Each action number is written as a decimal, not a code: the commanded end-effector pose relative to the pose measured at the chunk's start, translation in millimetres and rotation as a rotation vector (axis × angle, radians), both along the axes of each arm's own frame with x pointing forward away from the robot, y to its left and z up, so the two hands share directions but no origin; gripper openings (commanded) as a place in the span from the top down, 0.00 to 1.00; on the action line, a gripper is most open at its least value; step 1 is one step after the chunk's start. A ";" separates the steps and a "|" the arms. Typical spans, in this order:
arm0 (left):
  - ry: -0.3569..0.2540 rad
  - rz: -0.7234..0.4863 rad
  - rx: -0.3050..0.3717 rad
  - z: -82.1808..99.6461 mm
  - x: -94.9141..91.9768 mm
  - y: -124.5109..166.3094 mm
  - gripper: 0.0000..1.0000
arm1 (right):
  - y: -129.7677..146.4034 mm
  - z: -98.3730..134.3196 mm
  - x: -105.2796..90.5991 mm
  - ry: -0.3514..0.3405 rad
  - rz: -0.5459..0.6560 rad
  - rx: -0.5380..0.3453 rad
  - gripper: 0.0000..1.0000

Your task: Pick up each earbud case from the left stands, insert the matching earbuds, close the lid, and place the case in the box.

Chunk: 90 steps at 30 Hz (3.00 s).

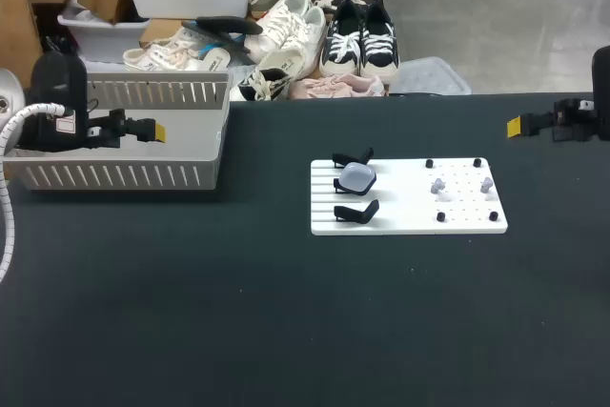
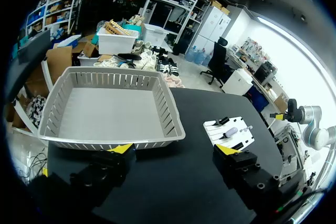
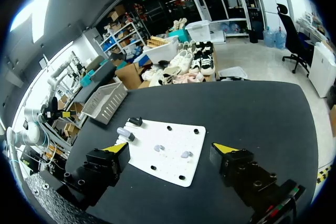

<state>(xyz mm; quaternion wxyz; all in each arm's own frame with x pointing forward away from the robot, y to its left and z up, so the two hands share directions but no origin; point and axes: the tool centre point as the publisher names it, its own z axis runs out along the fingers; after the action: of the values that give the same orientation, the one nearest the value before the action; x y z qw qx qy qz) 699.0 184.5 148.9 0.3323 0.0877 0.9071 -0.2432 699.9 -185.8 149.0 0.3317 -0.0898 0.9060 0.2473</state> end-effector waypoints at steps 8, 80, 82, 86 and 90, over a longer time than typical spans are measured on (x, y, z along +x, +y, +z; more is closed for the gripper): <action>0.004 -0.001 0.003 0.9 0.8 0.1 0.00 | -0.7 0.3 0.6 0.002 0.002 0.000 0.00; -0.455 -1.095 0.068 -44.7 37.0 -193.7 0.00 | -0.7 0.3 0.6 0.002 0.002 0.000 0.00; -0.454 -1.098 0.065 -51.3 38.0 -198.0 0.00 | -0.7 0.3 0.6 0.002 0.002 0.000 0.00; -0.464 -1.135 0.053 -61.7 38.5 -206.2 0.00 | -0.7 0.3 0.6 0.002 0.002 0.000 0.00; -0.472 -1.144 0.049 -68.2 36.0 -213.3 0.00 | -0.7 0.3 0.6 0.002 0.002 0.000 0.00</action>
<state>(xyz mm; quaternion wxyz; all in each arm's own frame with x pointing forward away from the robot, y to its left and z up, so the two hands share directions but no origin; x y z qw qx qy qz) 728.1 -22.5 87.1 0.3486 0.6118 0.6327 -0.3223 700.0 -185.8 149.0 0.3316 -0.0897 0.9060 0.2473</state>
